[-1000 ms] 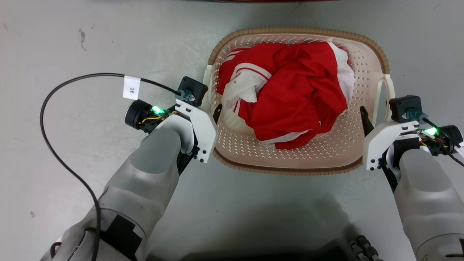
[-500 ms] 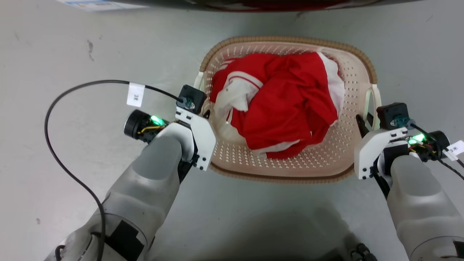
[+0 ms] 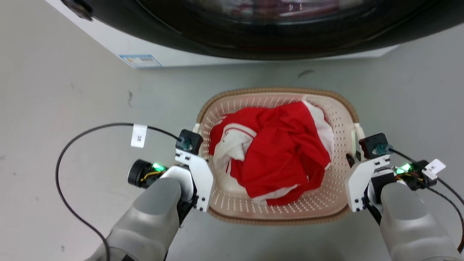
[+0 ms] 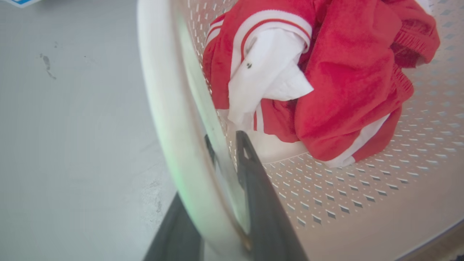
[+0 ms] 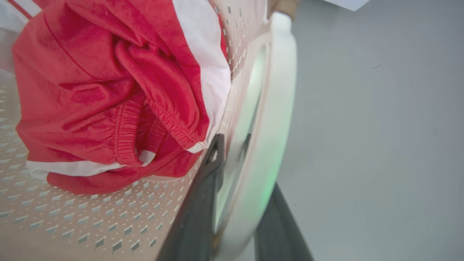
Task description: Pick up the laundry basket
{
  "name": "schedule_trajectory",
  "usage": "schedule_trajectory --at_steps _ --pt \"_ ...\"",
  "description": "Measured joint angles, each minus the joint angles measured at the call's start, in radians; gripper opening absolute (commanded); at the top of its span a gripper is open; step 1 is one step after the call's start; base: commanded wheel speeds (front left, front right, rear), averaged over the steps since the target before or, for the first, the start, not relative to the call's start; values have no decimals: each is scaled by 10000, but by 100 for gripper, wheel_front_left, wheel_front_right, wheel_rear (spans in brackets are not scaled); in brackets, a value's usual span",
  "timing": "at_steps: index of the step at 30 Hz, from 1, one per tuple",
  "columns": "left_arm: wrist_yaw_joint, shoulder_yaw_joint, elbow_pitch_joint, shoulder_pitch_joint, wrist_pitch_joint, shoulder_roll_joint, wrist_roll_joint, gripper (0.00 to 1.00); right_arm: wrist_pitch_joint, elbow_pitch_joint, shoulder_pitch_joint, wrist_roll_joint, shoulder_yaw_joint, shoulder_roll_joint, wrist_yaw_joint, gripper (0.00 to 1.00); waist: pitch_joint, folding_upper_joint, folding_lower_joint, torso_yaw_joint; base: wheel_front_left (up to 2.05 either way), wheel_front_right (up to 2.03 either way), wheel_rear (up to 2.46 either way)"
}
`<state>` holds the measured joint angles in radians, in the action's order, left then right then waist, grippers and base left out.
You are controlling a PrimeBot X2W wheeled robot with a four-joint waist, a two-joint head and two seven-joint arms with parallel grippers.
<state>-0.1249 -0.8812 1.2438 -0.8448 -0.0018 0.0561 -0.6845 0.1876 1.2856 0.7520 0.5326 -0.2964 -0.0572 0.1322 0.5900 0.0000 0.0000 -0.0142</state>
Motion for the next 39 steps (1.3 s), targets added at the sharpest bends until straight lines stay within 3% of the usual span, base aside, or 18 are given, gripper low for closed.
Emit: schedule_trajectory --at_steps 9,23,31,39 --pt "0 -418 -228 1035 842 180 -966 0 -938 29 -962 -570 842 94 -2 0 -1714 1 0 278 0 0 0" --pt "-10 -1011 -548 2061 1994 698 -2320 0 -2393 13 -1937 -4426 5145 94 -12 0 -4406 1 -2 474 0 0 0" --pt "-10 -1256 -671 2366 2633 932 -2970 0 -3110 -73 -2181 -6357 6972 82 -15 0 -5522 1 -3 426 0 0 0" --pt "-12 -1501 -748 2324 3156 1220 -3400 0 -3948 -284 -2178 -7921 8238 79 -17 0 -5962 1 -2 341 0 0 0"
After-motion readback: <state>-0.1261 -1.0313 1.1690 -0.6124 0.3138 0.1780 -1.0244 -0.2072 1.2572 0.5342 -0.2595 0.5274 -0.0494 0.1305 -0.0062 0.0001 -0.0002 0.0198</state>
